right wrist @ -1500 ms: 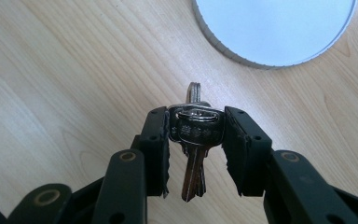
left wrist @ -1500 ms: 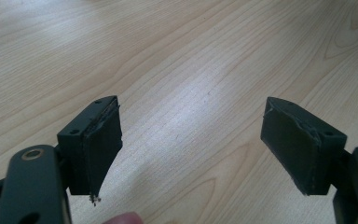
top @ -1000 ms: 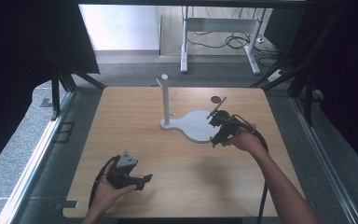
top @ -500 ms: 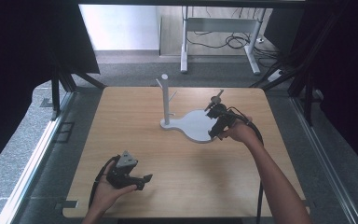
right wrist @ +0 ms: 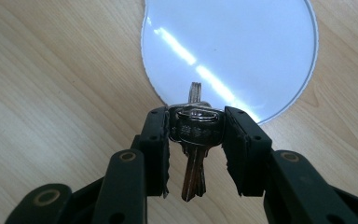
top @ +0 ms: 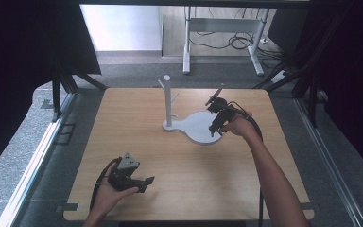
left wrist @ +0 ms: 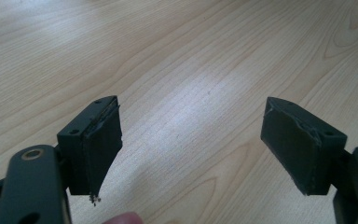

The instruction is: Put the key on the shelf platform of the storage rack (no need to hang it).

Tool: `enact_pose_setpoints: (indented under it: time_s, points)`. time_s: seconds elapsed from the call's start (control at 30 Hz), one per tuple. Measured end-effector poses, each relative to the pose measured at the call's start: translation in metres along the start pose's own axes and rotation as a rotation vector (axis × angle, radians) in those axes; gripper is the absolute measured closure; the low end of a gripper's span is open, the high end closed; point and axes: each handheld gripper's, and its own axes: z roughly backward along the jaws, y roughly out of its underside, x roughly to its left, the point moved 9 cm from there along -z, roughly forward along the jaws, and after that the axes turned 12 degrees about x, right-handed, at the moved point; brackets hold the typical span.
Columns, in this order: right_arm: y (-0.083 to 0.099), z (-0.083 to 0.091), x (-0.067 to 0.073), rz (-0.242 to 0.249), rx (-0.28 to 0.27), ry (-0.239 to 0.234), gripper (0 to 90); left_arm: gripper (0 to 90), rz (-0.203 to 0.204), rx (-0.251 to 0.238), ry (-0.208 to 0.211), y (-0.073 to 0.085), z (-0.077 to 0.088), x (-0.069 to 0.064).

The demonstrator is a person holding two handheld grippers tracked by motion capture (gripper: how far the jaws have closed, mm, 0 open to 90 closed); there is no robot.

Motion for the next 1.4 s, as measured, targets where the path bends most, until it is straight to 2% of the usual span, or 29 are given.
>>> enact_pose_setpoints:
  time_s: [0.4, 0.7, 0.93, 1.4]
  points:
    - [-0.018, -0.007, -0.008, -0.018, -0.009, -0.018, 62.6, 20.7, -0.002, -0.001, 0.0, 0.0, 0.001, 0.001]
    - [-0.032, -0.02, -0.012, -0.025, -0.001, -0.023, 62.6, 20.7, -0.003, -0.005, 0.002, 0.0, 0.002, -0.001]
    - [-0.043, -0.026, -0.017, -0.036, -0.026, -0.028, 62.6, 20.7, -0.004, -0.005, 0.004, -0.001, 0.002, -0.001]
    - [-0.051, -0.051, -0.024, -0.08, -0.033, -0.025, 62.5, 20.6, -0.006, -0.002, 0.006, 0.0, 0.0, -0.002]
